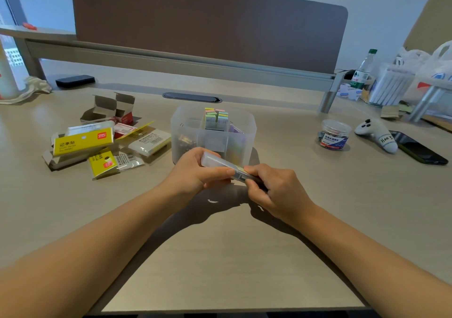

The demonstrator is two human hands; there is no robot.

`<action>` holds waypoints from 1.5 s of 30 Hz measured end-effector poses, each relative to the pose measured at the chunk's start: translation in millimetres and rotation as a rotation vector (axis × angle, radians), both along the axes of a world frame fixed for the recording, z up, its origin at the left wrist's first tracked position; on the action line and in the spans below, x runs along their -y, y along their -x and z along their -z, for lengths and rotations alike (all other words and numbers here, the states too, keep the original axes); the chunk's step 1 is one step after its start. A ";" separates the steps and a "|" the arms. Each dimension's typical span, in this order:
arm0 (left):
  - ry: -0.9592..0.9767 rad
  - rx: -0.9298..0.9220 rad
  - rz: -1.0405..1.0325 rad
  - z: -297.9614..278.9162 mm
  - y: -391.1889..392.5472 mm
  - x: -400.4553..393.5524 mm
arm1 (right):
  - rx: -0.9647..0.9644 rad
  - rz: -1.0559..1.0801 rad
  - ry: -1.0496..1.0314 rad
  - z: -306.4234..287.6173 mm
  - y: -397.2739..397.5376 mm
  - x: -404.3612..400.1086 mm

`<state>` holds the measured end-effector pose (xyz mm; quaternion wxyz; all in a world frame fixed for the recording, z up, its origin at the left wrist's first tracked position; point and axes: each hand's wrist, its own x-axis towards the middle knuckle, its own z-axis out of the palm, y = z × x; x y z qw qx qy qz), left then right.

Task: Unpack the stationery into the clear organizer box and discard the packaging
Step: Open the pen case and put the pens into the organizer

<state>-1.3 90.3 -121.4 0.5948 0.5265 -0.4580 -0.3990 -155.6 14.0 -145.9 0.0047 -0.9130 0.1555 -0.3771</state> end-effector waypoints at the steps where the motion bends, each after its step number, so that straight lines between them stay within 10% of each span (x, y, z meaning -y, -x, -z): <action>1: -0.001 -0.006 0.001 0.1 0.2 0.2 | 0.005 0.001 0.005 0.4 -0.6 0.4; 31: -0.035 -0.157 0.147 0.8 1.8 -9.5 | -0.058 0.053 0.129 -3.9 2.5 0.7; 45: -0.104 -0.069 0.138 8.4 -8.8 -3.4 | 0.110 0.150 -0.844 -17.1 13.2 6.1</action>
